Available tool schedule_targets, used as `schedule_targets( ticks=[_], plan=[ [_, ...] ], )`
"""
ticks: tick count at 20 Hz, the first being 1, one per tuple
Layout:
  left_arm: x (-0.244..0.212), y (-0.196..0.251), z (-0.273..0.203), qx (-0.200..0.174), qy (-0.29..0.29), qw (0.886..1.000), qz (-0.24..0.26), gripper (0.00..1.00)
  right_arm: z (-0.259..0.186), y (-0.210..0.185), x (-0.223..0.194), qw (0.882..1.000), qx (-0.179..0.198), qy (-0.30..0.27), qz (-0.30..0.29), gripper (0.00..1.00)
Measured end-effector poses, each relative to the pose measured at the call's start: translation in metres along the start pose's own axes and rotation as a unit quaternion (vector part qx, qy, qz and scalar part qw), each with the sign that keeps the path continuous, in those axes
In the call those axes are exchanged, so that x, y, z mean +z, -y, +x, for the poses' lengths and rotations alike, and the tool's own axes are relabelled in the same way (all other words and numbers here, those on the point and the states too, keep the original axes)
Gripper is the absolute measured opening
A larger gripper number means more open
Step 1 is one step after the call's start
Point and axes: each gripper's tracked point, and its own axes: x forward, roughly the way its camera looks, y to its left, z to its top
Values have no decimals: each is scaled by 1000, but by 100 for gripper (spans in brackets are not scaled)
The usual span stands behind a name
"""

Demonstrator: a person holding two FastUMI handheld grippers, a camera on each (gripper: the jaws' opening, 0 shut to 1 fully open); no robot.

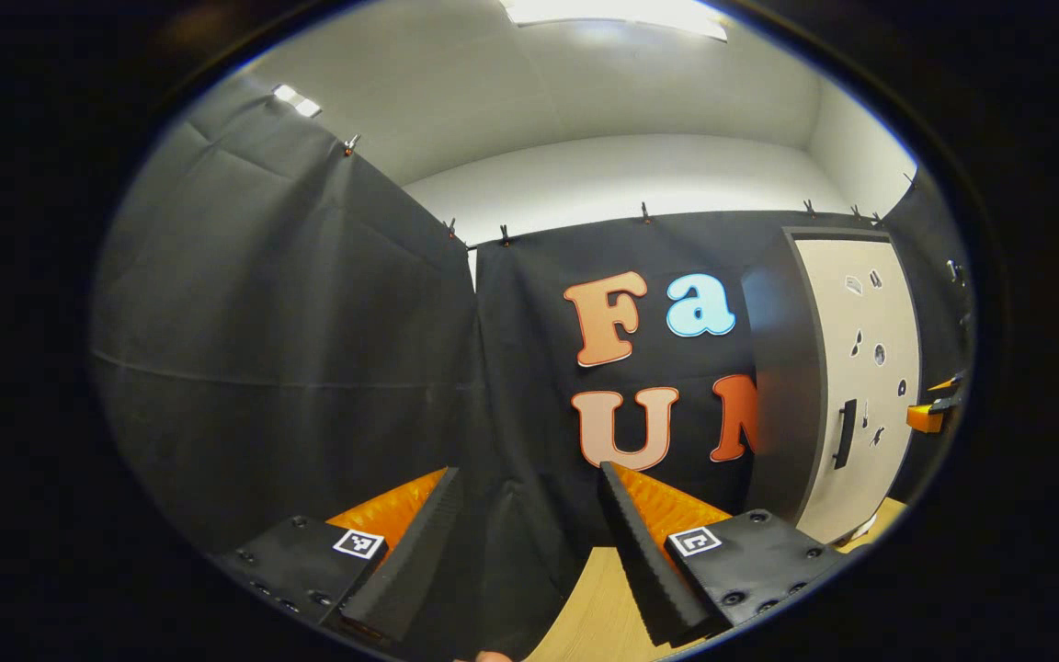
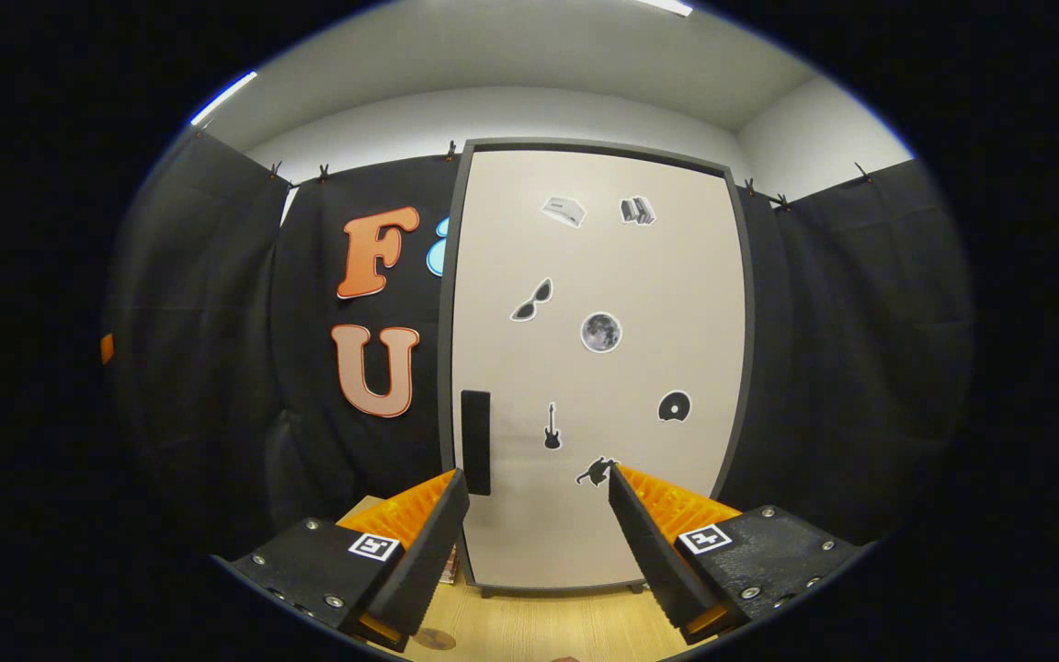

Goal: Open the cabinet door with the right hand, grasp the bottle in the cabinet with the left hand and place it on the coaster, then close the cabinet door with the right hand.

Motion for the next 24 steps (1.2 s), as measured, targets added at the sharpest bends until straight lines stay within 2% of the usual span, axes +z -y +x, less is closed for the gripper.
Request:
schedule_targets(
  ticks=[5, 11, 12, 17, 19, 20, 23, 24],
  plan=[
    [-6, -16, -1, 20, -5, 1000, 4, 96, 43, -25, -12, 1000, 11, -7, -1, 94],
    [-16, -32, 1, 34, -12, 999, 8, 94, 96, -46, -31, 1000, 6, -16, -10, 95],
    [-17, -36, 1, 37, -13, 999, 9, 96, 105, -49, -35, 1000, 5, -18, -11, 95],
    [-24, -52, 2, 54, -20, 998, 11, 97, 142, -54, -47, 1000, 0, -28, -2, 93],
    [-26, -58, 3, 60, -19, 998, 9, 96, 153, -54, -51, 999, -4, -34, 7, 85],
    [-27, -59, 4, 62, -19, 998, 8, 94, 158, -56, -54, 999, -2, -39, 13, 78],
    [-32, -63, 6, 66, -24, 997, 8, 96, 167, -55, -58, 998, -5, -48, 26, 63],
    [-32, -64, 7, 68, -26, 997, 9, 96, 168, -54, -58, 998, -6, -47, 29, 53]
  ],
)
